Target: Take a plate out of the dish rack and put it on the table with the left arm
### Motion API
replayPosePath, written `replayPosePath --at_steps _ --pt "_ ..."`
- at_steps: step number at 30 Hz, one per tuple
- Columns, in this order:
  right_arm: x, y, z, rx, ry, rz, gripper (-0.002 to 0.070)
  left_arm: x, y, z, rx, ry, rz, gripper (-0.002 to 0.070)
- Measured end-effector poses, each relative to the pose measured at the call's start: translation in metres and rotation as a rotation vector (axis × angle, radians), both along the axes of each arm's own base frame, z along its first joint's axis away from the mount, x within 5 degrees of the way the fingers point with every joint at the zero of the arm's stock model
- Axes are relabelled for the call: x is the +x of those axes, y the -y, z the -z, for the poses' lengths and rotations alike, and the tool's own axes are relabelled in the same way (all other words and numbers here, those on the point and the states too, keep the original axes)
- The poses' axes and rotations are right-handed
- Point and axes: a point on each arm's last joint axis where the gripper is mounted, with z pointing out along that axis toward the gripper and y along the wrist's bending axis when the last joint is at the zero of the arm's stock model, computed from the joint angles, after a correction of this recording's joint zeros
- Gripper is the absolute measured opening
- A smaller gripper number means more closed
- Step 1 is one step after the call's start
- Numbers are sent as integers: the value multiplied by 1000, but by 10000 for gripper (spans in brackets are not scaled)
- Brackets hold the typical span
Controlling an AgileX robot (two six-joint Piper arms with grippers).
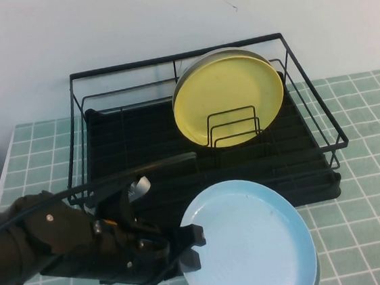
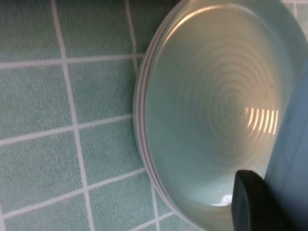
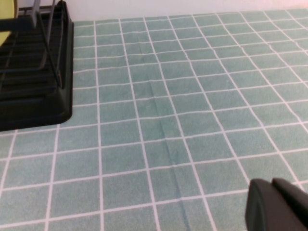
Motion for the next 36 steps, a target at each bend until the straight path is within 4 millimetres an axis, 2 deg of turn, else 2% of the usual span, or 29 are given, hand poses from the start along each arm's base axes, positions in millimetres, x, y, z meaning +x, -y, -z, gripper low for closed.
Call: replayPosePath --at_steps 7,9,11,17,20,23,27,28,31,35,36 --pt "0 0 0 0 0 0 -2 7 4 15 3 -31 -18 61" --pt "0 0 0 0 0 0 -2 8 5 16 8 -21 -16 91" --pt "0 0 0 0 0 0 -2 9 5 16 7 -13 -10 158" --pt "0 0 0 0 0 0 -2 8 5 13 0 5 1 480" --pt "0 0 0 0 0 0 -2 5 3 3 -11 51 21 550" --pt "0 0 0 0 0 0 -2 0 0 -14 -35 112 29 571" --pt "0 0 0 0 0 0 -2 -10 -9 -41 -57 238 45 575" --pt "0 0 0 0 0 0 -2 -16 -14 -54 -63 299 55 573" --pt "0 0 0 0 0 0 -2 -32 -26 -79 -68 432 80 516" --pt "0 0 0 0 0 0 -2 -60 -46 -112 -63 629 128 300" --pt "0 0 0 0 0 0 -2 -68 -51 -119 -57 678 150 200"
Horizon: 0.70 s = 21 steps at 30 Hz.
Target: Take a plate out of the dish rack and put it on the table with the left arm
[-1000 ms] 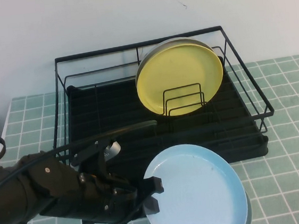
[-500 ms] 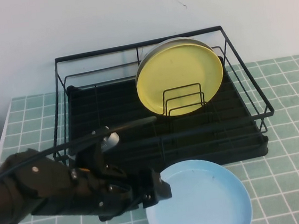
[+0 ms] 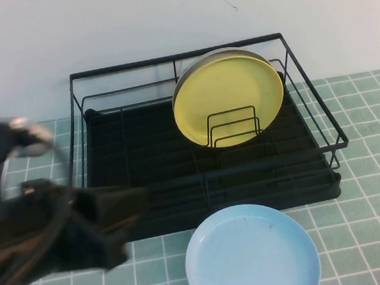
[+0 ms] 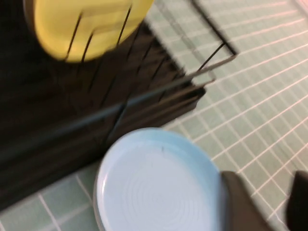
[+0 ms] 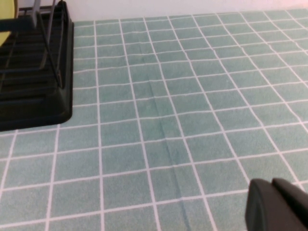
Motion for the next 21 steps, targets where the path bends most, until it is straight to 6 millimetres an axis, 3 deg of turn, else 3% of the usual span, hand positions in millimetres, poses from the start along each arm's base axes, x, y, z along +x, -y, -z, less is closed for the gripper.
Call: replayPosePath --at_steps 2,5,9,13,21 --pt "0 0 0 0 0 0 -2 -17 -11 -12 32 113 33 85" --pt "0 0 0 0 0 0 -2 -39 -27 -21 108 239 68 25" --pt "0 0 0 0 0 0 -2 -54 -47 -22 323 388 86 4" --pt "0 0 0 0 0 0 -2 -57 -59 -20 485 469 75 1" --pt "0 0 0 0 0 0 -2 -58 -63 -19 542 485 71 -1"
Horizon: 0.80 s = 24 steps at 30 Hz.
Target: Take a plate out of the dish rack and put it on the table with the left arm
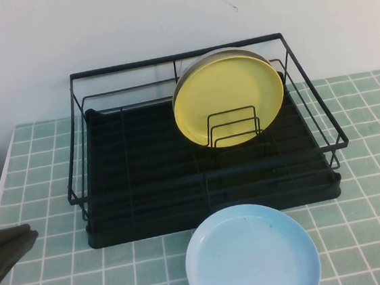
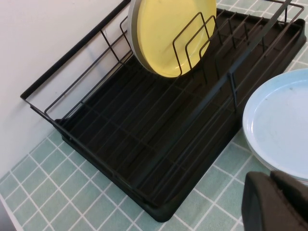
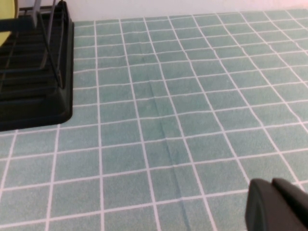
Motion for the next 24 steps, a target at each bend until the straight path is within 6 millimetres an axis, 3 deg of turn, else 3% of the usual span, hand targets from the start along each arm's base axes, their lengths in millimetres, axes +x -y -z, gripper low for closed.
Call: replayPosePath --at_steps 11,15,24 --pt "0 0 0 0 0 0 -2 0 0 0 -1 -2 -2 -2" --pt "0 0 0 0 0 0 -2 0 0 9 13 -19 -3 -2" --pt "0 0 0 0 0 0 -2 -17 -24 31 -151 142 -176 -2"
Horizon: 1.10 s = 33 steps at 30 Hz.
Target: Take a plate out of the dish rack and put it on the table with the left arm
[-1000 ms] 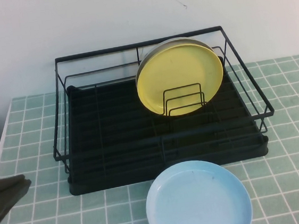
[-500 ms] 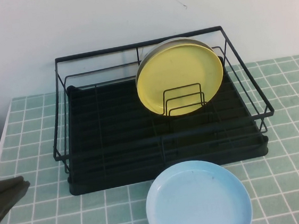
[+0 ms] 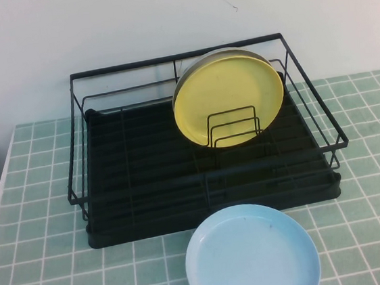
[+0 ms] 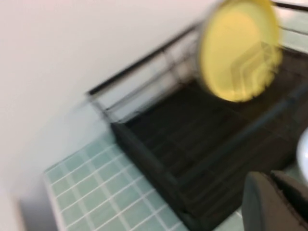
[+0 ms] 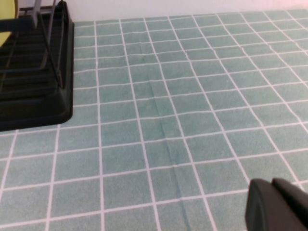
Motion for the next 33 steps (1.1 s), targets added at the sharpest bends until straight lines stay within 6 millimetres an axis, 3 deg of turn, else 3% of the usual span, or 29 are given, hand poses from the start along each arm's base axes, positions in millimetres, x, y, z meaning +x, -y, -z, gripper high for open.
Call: replayPosePath --at_steps 9,18,21,33 --pt "0 0 0 0 0 0 -2 -14 -23 72 -210 117 -304 -2" --pt "0 0 0 0 0 0 -2 -12 -33 144 -256 -5 -521 -2" --pt "0 0 0 0 0 0 -2 -14 -33 150 -248 -70 -543 -2" --pt "0 0 0 0 0 0 -2 -14 -33 149 -248 -66 -545 -2"
